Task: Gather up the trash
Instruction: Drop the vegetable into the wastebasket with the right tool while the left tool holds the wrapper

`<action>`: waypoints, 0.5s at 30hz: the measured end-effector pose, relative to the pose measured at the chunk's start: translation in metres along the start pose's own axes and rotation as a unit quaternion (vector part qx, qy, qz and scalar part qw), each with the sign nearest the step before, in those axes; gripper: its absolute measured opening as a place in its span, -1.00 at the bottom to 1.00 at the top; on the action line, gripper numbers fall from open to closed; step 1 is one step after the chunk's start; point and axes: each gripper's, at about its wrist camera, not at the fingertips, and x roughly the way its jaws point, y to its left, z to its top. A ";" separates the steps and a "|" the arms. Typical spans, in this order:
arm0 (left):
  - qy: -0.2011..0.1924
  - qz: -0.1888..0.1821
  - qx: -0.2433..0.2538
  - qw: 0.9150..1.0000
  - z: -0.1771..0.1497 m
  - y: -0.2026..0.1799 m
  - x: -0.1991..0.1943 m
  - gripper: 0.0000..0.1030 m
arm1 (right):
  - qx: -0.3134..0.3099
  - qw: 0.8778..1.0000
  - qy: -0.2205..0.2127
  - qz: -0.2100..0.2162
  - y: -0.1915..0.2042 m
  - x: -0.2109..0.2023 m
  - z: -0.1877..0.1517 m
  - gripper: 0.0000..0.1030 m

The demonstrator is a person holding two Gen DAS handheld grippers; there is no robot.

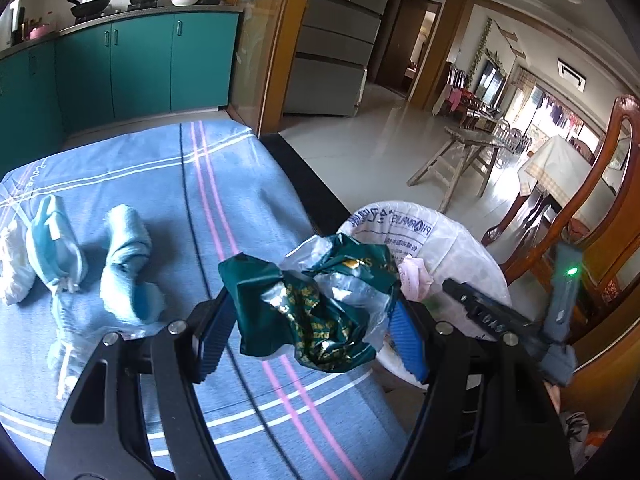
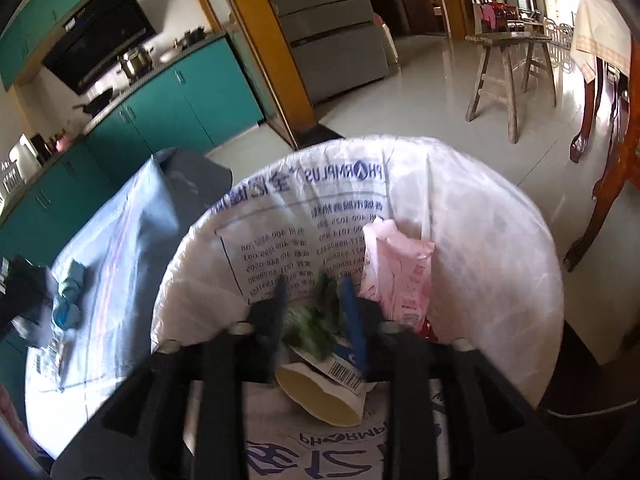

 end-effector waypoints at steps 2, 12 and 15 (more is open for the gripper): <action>0.007 0.000 0.006 1.000 -0.003 -0.006 0.007 0.37 | 0.017 1.000 -0.023 0.004 -0.008 -0.010 0.002 0.23; 0.036 -0.024 0.033 0.999 -0.019 -0.023 0.039 0.37 | 0.115 0.989 -0.092 0.032 -0.043 -0.040 0.009 0.44; 0.050 -0.067 0.036 0.996 -0.017 -0.030 0.049 0.37 | 0.140 0.984 -0.102 0.043 -0.052 -0.045 0.010 0.46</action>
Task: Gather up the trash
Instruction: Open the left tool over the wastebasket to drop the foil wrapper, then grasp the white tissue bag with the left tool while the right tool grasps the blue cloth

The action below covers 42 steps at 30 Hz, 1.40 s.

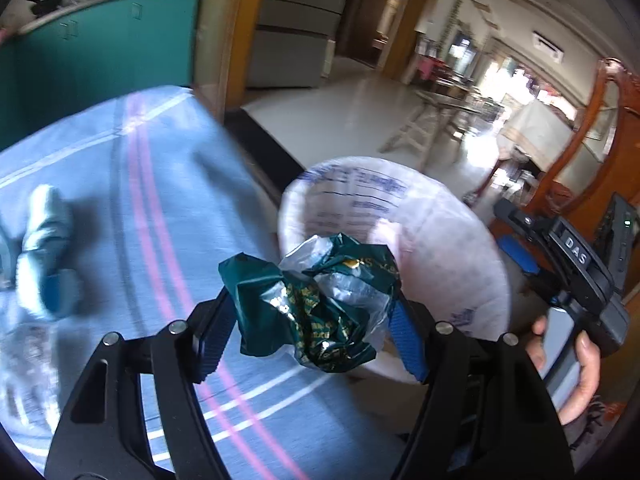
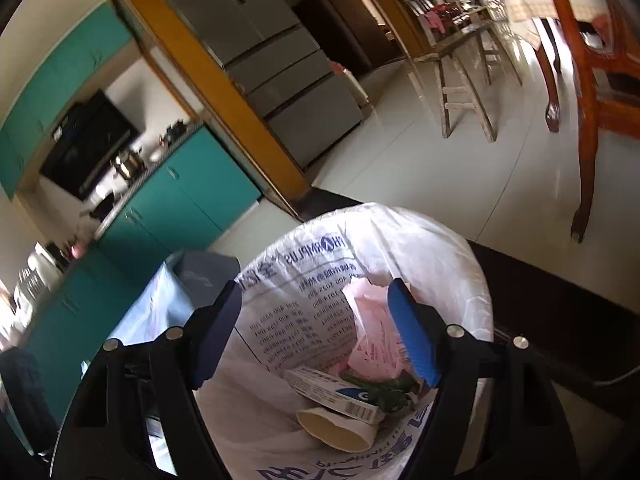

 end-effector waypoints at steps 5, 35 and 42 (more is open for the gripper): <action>-0.021 -0.048 0.036 0.998 0.013 -0.024 0.005 0.44 | 0.019 1.000 0.008 0.011 -0.006 0.000 0.003 0.49; -0.044 0.269 -0.270 0.923 -0.002 0.281 -0.175 0.87 | -0.336 0.888 0.271 0.158 0.318 0.122 -0.134 0.55; 0.005 0.282 -0.217 0.935 -0.006 0.281 -0.156 0.87 | -0.401 0.860 0.299 0.098 0.344 0.156 -0.183 0.55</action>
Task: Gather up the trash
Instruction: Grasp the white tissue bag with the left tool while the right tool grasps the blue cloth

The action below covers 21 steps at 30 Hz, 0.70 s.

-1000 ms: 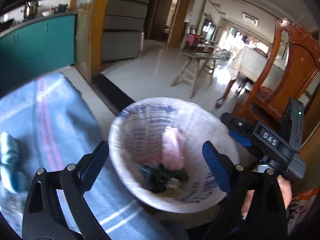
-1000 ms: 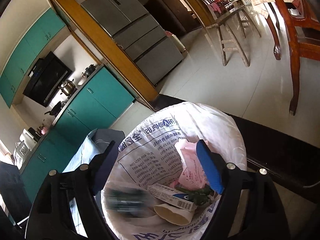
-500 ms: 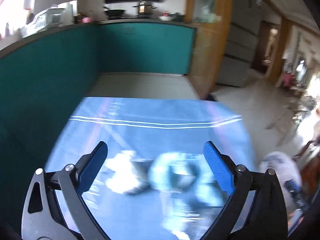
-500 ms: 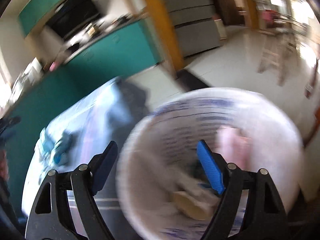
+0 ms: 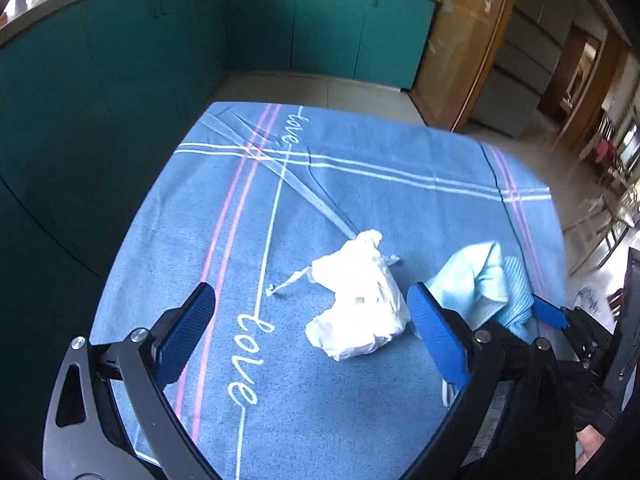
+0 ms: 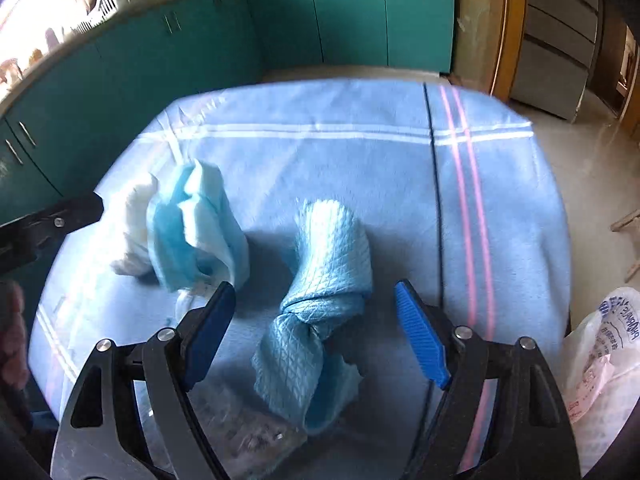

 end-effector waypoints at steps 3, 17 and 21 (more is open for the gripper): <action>0.007 -0.010 0.003 1.000 0.000 -0.014 0.019 0.87 | -0.013 1.000 -0.017 0.008 0.001 -0.004 -0.005 0.24; 0.020 -0.013 0.085 0.996 -0.019 -0.051 0.045 -0.01 | -0.009 0.996 -0.090 0.029 -0.026 -0.061 -0.029 -0.26; -0.011 0.007 0.106 0.994 -0.025 -0.059 0.028 -0.16 | 0.004 0.995 -0.094 0.035 -0.037 -0.065 -0.030 -0.26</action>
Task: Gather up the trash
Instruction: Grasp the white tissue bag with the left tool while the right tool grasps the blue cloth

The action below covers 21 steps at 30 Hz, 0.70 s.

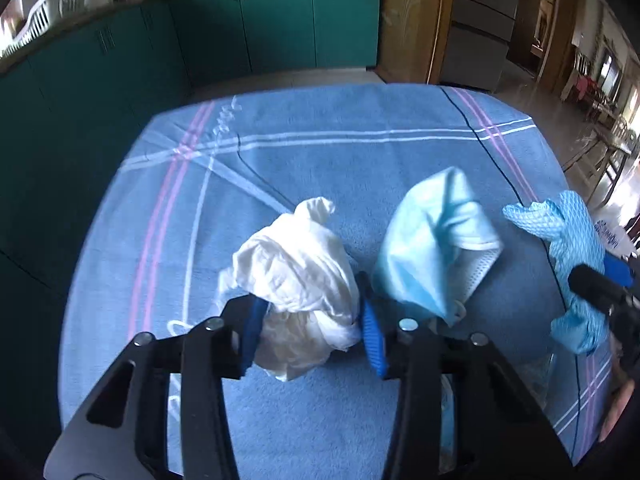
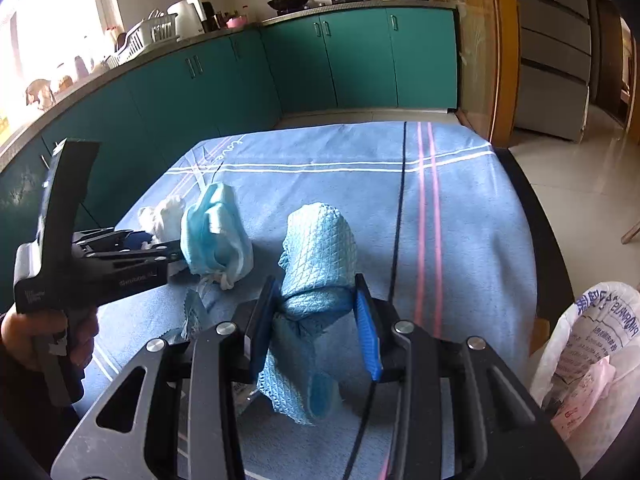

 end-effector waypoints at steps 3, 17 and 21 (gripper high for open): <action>-0.023 -0.023 -0.019 0.999 -0.004 0.003 -0.023 -0.20 | 0.010 1.000 0.000 -0.002 -0.006 -0.001 0.000 -0.26; -0.193 -0.061 -0.080 0.976 -0.009 0.015 -0.110 -0.20 | 0.023 0.999 -0.034 0.006 -0.018 -0.024 -0.014 -0.26; -0.200 -0.045 -0.071 0.976 -0.014 0.010 -0.116 -0.19 | 0.004 0.999 -0.038 0.011 -0.011 -0.027 -0.026 -0.26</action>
